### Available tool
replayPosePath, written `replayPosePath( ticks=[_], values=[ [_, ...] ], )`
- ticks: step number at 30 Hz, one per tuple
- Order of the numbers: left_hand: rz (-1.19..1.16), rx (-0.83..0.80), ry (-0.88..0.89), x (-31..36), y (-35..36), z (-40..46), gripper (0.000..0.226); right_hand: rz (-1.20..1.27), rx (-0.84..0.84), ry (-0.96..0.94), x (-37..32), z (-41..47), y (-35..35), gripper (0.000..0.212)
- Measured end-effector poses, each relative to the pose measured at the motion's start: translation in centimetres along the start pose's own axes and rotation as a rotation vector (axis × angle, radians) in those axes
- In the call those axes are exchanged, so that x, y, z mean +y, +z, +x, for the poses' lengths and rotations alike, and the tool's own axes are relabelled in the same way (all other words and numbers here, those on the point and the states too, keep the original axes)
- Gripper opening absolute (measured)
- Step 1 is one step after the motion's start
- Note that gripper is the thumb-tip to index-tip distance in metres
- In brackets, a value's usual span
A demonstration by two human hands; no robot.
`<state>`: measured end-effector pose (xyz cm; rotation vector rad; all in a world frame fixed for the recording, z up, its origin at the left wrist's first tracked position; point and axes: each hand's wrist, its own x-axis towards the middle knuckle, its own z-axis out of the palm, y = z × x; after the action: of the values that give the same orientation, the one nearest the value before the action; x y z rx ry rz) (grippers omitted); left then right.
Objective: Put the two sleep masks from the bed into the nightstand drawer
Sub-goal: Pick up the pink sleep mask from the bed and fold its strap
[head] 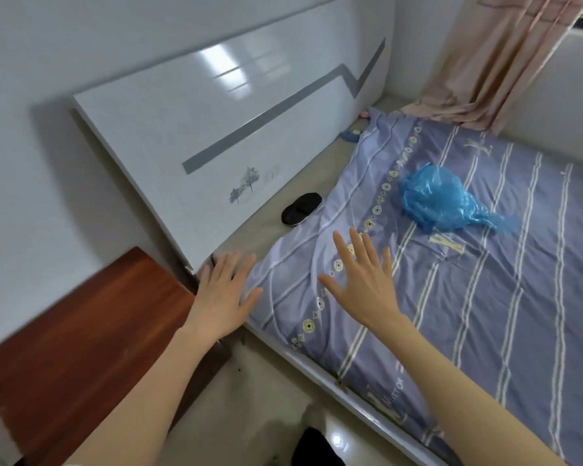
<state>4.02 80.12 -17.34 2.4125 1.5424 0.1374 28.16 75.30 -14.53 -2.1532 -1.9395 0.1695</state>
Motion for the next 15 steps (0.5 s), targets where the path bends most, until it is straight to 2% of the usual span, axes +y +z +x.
replayPosePath(
  ticks=[8,15],
  values=[
    [-0.038,-0.163,-0.026,-2.1,6.3,13.5,0.063,0.006,-0.167,0.057,6.1,11.9,7.9,0.073],
    [-0.080,-0.294,-0.077,-4.1,14.2,26.4,0.059,0.024,-0.305,0.125,12.3,22.0,18.2,0.070]
  ],
)
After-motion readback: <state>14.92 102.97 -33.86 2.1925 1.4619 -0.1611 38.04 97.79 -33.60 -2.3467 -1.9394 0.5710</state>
